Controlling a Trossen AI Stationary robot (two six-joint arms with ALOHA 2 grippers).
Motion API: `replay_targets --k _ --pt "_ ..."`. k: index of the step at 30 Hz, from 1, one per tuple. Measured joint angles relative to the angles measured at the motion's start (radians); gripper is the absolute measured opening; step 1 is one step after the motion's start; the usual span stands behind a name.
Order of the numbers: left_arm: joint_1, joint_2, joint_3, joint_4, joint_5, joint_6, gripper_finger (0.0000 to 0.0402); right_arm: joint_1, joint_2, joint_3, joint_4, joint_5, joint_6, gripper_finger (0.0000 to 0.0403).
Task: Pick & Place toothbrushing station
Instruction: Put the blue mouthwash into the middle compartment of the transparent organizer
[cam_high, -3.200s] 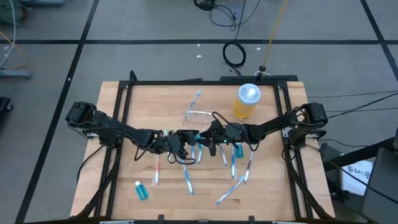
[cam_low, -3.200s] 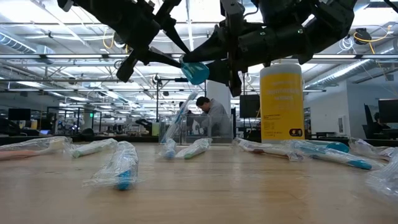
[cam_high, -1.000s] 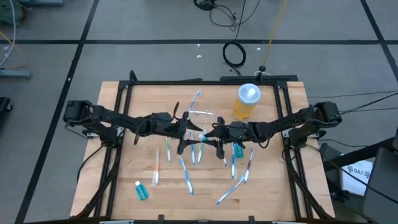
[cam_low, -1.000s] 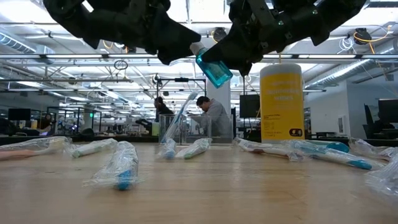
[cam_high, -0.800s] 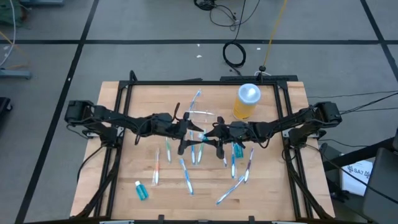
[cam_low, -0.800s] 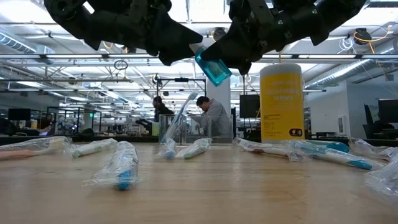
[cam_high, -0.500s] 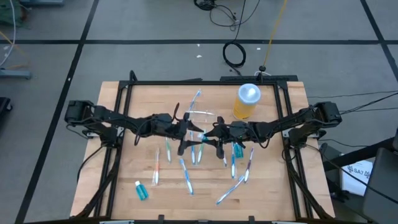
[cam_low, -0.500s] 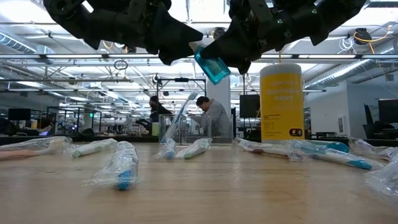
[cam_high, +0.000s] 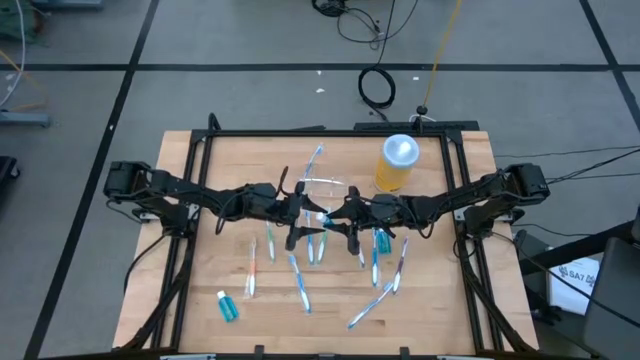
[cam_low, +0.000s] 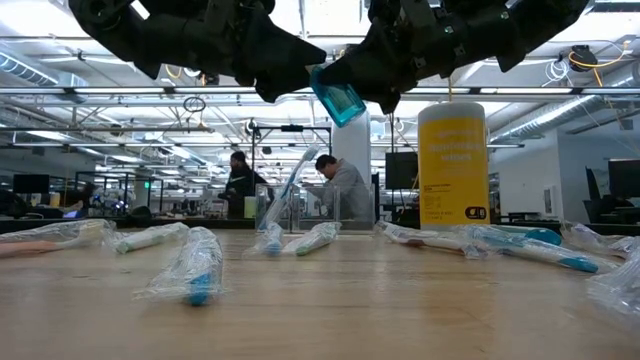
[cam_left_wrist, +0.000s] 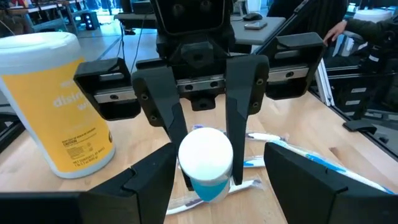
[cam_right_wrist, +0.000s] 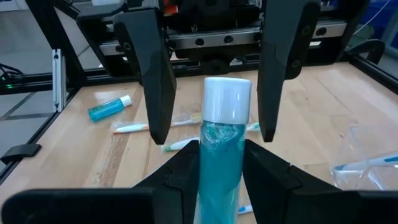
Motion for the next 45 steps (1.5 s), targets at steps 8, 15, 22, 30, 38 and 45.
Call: replay_targets --k 8,15,22,30,38,45 --pt "-0.008 0.000 0.000 0.022 -0.004 0.002 0.0193 0.000 0.000 0.000 0.000 -0.002 -0.015 0.0102" --pt "-0.008 0.000 0.000 0.023 -0.026 -0.003 0.0128 0.001 0.000 0.000 0.000 -0.003 -0.016 0.0102" --pt "-0.009 0.000 0.000 0.014 -0.049 -0.008 0.0107 0.000 0.000 0.000 -0.006 0.001 -0.019 0.0103" --pt "-0.008 0.000 0.000 -0.029 -0.052 0.000 0.0109 0.000 0.000 -0.020 -0.007 0.005 0.010 0.0146" --pt "-0.015 0.000 0.000 -0.067 -0.123 -0.008 0.0104 0.000 -0.060 -0.024 -0.124 0.005 0.036 0.0198" --pt "-0.030 0.000 0.039 -0.169 -0.238 0.009 0.0114 0.029 -0.202 -0.024 -0.474 0.004 0.150 0.0199"
